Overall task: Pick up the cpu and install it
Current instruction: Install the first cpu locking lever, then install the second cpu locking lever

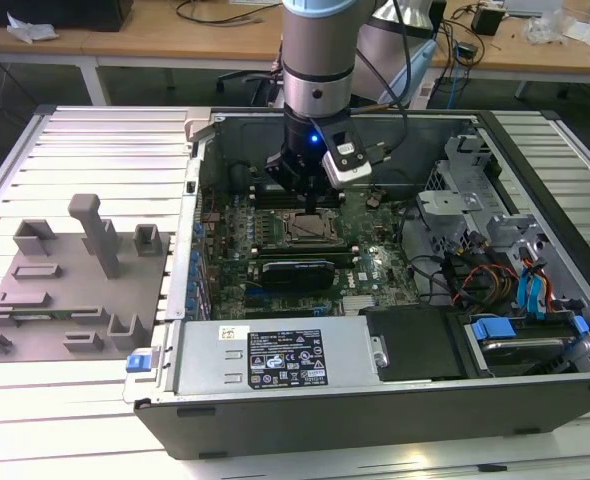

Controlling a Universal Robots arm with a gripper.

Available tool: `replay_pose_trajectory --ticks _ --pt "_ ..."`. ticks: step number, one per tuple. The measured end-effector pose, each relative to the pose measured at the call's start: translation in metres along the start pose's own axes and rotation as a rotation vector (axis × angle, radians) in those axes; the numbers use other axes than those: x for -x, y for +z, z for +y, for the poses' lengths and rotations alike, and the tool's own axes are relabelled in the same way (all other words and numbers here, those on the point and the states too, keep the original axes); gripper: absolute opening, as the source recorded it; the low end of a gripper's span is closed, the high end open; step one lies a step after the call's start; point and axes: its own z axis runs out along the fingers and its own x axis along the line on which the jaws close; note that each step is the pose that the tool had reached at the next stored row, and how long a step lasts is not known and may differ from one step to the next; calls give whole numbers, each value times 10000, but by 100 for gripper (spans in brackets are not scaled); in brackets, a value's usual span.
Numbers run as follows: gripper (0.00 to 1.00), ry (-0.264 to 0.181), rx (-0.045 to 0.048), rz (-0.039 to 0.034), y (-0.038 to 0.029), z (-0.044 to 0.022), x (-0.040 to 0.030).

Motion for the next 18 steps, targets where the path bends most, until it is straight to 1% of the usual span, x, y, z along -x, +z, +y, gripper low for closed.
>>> replay_pose_trajectory --ticks 14,17,18 --pt "11 0 -4 2 -14 -4 1" --pt "11 0 0 0 -14 -87 13" --pt "11 1 0 0 -15 -127 18"
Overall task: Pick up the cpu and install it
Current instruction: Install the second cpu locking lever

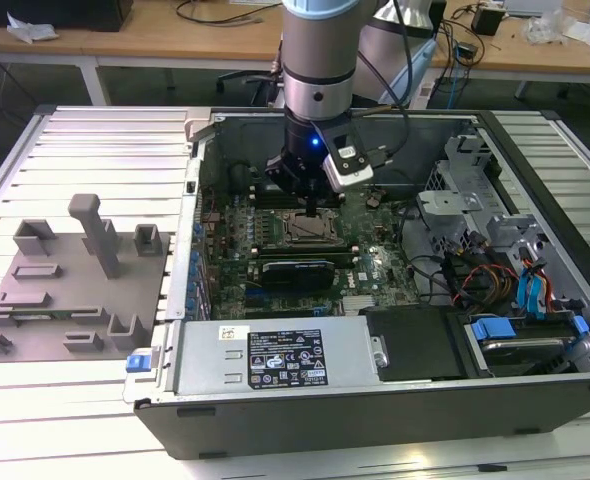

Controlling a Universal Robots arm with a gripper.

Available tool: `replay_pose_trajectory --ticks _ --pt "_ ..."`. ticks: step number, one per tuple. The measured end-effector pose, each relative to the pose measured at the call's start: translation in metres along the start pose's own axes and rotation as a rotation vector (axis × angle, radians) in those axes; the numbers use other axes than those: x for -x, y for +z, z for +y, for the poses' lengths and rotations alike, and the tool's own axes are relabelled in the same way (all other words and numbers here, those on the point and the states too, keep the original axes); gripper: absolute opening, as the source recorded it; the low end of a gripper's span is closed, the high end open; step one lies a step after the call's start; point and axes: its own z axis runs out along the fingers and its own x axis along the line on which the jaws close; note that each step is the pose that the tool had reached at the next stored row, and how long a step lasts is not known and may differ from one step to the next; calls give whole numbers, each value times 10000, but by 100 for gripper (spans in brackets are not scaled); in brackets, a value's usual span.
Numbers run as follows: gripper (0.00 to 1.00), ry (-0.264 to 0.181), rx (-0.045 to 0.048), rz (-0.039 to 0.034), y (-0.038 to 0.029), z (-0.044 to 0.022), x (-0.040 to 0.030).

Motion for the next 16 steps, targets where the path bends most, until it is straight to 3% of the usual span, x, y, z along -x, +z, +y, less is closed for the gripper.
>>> replay_pose_trajectory --ticks 11,16 --pt "11 -1 0 0 -4 -298 41" --pt "11 -2 0 -1 59 -316 -2"
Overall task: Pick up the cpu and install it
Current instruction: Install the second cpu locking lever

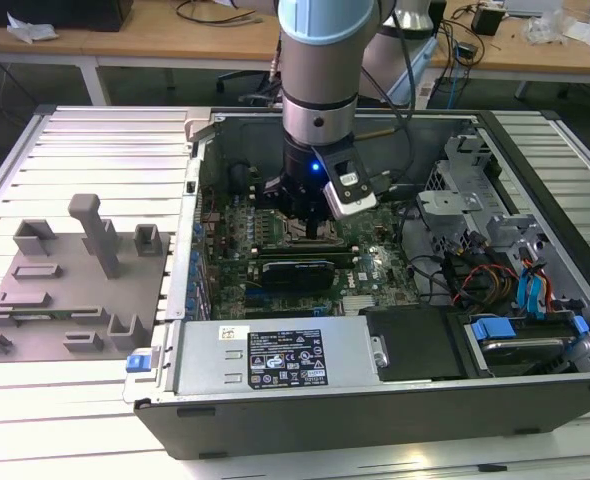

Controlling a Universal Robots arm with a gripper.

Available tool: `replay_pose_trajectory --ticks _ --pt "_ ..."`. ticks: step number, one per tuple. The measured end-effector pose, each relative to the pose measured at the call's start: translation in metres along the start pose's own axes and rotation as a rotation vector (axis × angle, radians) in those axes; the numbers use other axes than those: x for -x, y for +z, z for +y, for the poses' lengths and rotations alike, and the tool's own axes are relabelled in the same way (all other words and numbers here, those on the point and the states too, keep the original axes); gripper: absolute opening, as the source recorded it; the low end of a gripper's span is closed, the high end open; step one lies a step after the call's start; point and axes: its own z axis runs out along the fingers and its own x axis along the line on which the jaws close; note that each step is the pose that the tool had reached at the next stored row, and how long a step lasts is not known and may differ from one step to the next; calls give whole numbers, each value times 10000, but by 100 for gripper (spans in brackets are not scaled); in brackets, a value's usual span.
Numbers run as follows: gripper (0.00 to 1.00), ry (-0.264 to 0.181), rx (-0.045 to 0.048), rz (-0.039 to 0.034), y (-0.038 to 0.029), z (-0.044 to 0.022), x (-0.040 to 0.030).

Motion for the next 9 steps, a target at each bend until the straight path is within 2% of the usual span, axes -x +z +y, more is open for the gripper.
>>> replay_pose_trajectory --ticks 3,9 --pt "11 2 0 1 45 -5 -31" --pt "11 3 1 -1 74 -8 -53"
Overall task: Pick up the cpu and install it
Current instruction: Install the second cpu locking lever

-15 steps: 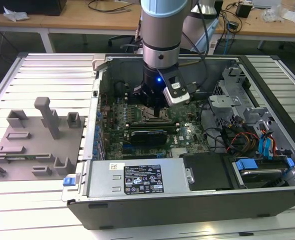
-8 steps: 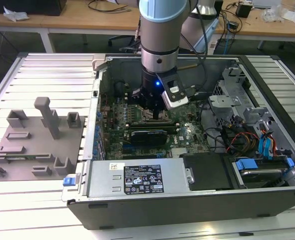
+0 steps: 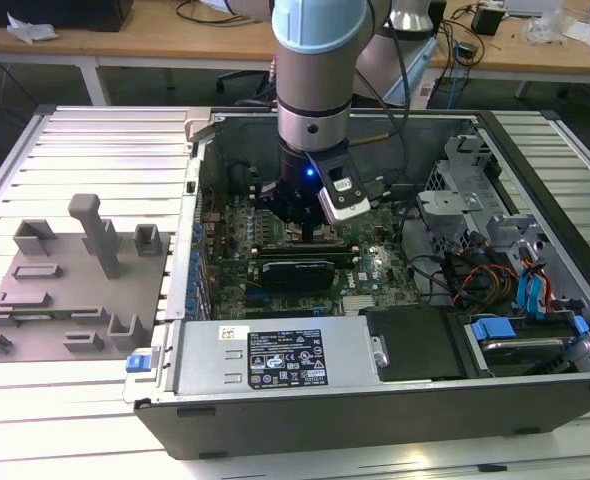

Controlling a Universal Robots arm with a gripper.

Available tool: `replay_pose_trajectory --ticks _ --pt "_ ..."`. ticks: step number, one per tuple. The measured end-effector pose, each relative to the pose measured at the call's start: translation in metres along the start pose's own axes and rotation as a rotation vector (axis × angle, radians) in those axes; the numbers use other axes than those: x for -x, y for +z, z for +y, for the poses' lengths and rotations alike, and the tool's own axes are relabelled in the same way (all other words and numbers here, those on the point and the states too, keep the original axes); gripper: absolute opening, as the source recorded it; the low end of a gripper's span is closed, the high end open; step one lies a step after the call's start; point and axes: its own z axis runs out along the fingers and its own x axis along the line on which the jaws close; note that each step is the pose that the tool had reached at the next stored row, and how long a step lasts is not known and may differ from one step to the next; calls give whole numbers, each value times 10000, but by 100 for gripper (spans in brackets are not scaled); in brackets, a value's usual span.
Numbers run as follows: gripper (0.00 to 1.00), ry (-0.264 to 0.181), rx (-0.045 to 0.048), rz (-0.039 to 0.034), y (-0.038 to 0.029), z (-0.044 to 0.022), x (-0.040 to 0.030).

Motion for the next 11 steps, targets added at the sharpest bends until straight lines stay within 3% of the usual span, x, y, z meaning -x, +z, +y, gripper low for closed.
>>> replay_pose_trajectory --ticks 7,11 --pt "11 -3 -1 0 86 -14 -87" --pt "11 -2 2 -2 130 -30 -189"
